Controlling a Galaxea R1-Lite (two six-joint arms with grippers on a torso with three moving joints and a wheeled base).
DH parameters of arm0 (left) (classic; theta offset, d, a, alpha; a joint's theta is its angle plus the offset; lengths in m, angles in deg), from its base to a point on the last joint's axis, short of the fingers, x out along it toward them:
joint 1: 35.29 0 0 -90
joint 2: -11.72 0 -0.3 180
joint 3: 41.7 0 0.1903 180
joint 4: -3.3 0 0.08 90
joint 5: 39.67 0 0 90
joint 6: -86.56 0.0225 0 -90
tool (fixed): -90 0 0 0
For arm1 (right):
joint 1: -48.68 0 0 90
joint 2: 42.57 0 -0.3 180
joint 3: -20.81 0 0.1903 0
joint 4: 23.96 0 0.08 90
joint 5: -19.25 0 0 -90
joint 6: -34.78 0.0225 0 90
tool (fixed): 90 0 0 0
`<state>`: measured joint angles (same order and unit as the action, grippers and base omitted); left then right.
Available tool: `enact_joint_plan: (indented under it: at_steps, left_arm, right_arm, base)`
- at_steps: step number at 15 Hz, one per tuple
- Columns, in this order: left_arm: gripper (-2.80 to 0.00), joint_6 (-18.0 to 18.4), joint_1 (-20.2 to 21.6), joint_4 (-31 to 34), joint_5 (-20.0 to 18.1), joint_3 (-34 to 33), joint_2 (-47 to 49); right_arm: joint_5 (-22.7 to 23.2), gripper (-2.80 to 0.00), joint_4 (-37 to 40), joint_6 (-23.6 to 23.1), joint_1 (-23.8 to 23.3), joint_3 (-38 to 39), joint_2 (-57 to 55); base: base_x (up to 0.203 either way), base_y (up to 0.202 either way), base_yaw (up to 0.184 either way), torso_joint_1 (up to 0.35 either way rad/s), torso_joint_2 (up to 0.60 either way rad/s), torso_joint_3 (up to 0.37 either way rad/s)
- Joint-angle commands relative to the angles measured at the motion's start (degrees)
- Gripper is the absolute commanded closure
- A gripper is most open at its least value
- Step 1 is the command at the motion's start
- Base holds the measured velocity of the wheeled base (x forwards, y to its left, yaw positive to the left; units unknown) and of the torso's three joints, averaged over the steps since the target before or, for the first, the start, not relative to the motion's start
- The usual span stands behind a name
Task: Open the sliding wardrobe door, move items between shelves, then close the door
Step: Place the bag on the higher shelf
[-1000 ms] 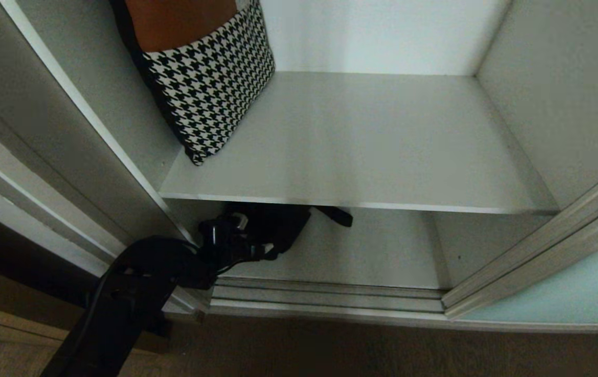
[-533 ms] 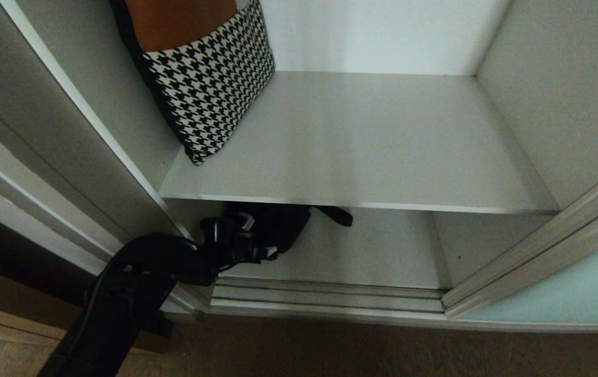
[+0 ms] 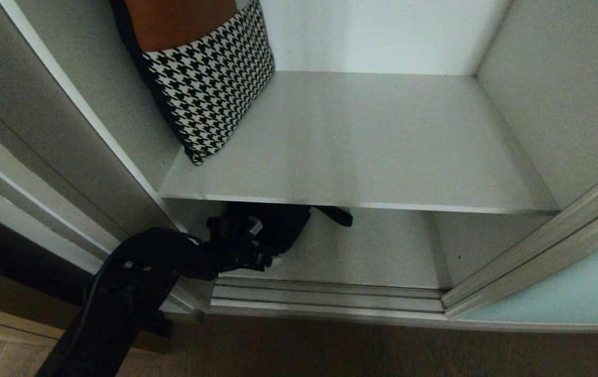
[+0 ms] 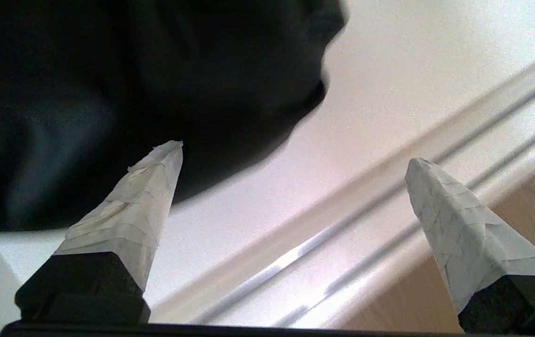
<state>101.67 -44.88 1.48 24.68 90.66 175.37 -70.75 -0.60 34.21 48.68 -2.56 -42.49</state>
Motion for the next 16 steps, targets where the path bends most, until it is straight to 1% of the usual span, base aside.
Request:
enact_joint_plan:
  at_steps: [1,3,4,6,7,8,11,14,16]
  left_arm:
    - [-2.8,0.09,-0.07,2.42,-0.19,1.13,-0.61]
    - [-2.8,0.52,0.01,2.0,0.25,1.82,-0.36]
    - [-2.8,1.01,0.12,0.57,0.32,1.89,-0.18]
    - [-2.8,1.19,0.38,-4.96,0.18,2.03,1.21]
    - [-2.8,1.45,0.56,-5.67,0.14,2.2,1.51]
    - [-2.8,2.23,0.89,-4.98,0.07,2.44,1.58]
    - [-2.8,2.57,1.14,-4.46,0.16,2.44,1.59]
    - [-2.8,2.56,1.6,-2.22,0.16,2.36,1.4]
    - [-2.8,2.64,1.81,0.95,0.09,2.36,0.85]
  right_arm:
    - [0.0,0.0,0.0,0.04,0.0,0.0,0.01]
    - [0.0,0.0,-0.05,-0.04,0.0,0.06,0.01]
    - [0.0,0.0,0.0,0.04,0.0,0.0,0.01]
    - [0.0,0.0,0.0,0.03,0.0,0.08,0.01]
    - [0.0,0.0,-0.06,-0.04,0.0,0.0,0.01]
    - [0.0,0.0,0.0,0.02,0.0,0.0,0.01]
    - [0.0,0.0,0.0,0.05,0.0,0.08,0.01]
    - [0.0,0.0,0.0,-0.04,0.0,0.01,0.01]
    - [0.0,0.0,0.0,-0.03,0.0,0.0,0.01]
  base:
    - [0.0,0.0,0.0,0.0,0.0,0.0]
    - [0.0,0.0,0.0,0.0,0.0,0.0]
    - [0.0,0.0,0.0,0.0,0.0,0.0]
    - [0.0,0.0,0.0,0.0,0.0,0.0]
    - [0.0,0.0,0.0,0.0,0.0,0.0]
    - [0.0,0.0,0.0,0.0,0.0,0.0]
    - [0.0,0.0,0.0,0.0,0.0,0.0]
    - [0.0,0.0,0.0,0.0,0.0,0.0]
    - [0.0,0.0,0.0,0.0,0.0,0.0]
